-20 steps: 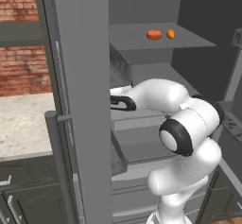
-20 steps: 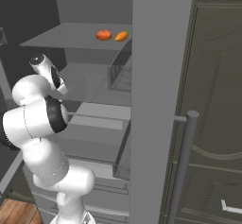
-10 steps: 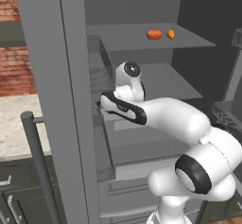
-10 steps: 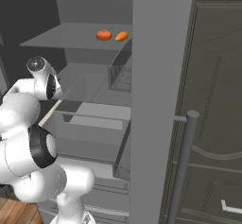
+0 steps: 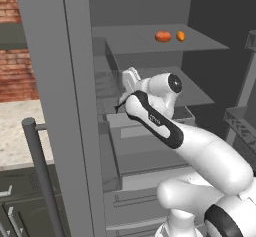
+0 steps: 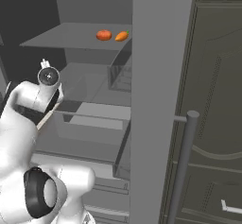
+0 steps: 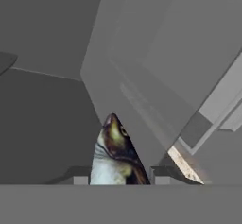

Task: Gather the squash and carrot from the fridge and place them on a tray on the dining counter. Then gather the fish and chicken drumstick from the fridge and place them on the other tray.

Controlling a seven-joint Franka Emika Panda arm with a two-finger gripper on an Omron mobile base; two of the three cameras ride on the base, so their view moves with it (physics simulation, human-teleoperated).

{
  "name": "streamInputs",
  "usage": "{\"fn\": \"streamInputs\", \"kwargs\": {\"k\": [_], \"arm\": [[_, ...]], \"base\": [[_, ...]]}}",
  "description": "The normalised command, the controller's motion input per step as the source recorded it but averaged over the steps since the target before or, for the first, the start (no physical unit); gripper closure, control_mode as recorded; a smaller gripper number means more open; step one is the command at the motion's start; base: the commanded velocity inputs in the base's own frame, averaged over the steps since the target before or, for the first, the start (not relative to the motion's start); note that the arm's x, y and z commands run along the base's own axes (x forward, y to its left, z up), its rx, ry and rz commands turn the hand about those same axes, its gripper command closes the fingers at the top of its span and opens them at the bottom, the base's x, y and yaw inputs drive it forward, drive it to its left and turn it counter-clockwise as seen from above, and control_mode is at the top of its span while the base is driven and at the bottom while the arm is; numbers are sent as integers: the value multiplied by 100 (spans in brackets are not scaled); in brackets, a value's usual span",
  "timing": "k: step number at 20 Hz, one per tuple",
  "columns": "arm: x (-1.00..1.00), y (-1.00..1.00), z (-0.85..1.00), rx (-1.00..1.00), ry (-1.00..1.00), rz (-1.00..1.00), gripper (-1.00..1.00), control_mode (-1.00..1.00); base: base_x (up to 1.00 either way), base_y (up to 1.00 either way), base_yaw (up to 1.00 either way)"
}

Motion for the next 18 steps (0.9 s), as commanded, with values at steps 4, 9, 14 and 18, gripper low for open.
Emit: {"fn": "streamInputs", "kwargs": {"k": [4,9,14,18], "arm": [[-70,-21,48,31,0,0,100,-100],[-65,-12,54,31,0,0,100,-100],[-57,0,58,30,0,0,100,-100],[-72,-5,53,33,0,-1,100,-100]], "base": [[0,0,0],[0,0,0],[0,0,0],[0,0,0]]}}
